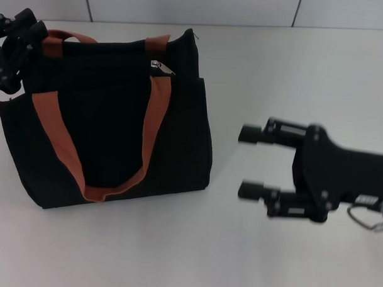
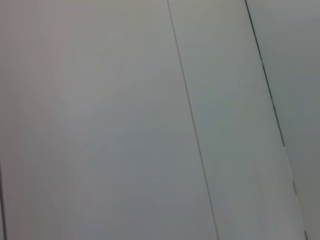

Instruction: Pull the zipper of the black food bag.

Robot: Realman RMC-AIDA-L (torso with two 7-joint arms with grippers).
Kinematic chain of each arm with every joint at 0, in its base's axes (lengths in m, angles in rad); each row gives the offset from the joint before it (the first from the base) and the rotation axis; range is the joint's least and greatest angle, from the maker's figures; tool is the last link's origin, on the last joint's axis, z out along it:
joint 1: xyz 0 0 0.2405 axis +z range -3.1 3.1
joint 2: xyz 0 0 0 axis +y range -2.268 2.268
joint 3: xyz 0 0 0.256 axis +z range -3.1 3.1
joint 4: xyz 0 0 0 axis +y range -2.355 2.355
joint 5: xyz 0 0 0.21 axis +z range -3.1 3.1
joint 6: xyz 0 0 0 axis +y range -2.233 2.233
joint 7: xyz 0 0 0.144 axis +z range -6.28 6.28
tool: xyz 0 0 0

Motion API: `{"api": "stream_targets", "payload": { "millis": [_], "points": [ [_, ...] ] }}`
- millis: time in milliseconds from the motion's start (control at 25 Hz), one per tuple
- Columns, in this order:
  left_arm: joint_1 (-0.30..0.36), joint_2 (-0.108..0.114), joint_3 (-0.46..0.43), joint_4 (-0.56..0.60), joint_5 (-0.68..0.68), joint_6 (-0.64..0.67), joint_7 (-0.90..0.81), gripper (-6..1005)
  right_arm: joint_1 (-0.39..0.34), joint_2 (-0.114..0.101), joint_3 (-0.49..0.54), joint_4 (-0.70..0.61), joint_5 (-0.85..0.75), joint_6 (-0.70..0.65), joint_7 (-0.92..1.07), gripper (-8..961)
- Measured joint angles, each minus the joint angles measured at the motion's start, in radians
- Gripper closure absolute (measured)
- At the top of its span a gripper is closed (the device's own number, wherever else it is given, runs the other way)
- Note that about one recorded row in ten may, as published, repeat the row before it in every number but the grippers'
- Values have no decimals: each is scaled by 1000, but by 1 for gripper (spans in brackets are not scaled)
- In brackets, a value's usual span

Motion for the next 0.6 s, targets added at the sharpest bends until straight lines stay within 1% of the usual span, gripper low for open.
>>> {"api": "stream_targets", "payload": {
  "millis": [40,80,120,160,200,240,320,360,400,440,480,560,600],
  "points": [
    [0,0,0,0,0,0,0,936,0,0,0,0,0,0,0,369],
    [3,5,2,1,3,0,-22,894,-3,1,0,14,-12,9,-18,325],
    [10,18,5,4,7,-1,-64,852,-1,2,-1,44,-20,27,-50,282],
    [10,18,5,4,7,-1,-64,810,-1,2,-1,44,-20,27,-50,241],
    [24,30,7,18,8,-1,-110,768,7,0,-3,63,-22,42,-64,200],
    [24,30,7,18,8,-1,-110,721,7,0,-3,63,-22,42,-64,200],
    [46,49,17,55,8,-1,-175,627,13,-1,-7,68,-23,51,-67,200],
    [64,65,31,90,9,-1,-231,580,16,-1,-9,68,-25,53,-67,200],
    [87,94,58,144,20,3,-318,533,21,-1,-10,68,-32,57,-68,200],
    [87,94,58,144,20,3,-318,503,21,-1,-10,68,-32,57,-68,200],
    [101,115,76,181,39,10,-374,474,23,-1,-9,68,-34,59,-68,200],
    [112,147,95,228,82,30,-452,415,25,-1,-10,69,-36,69,-69,200],
    [114,184,105,274,150,74,-536,385,30,0,-10,69,-36,75,-69,200]
  ]
}}
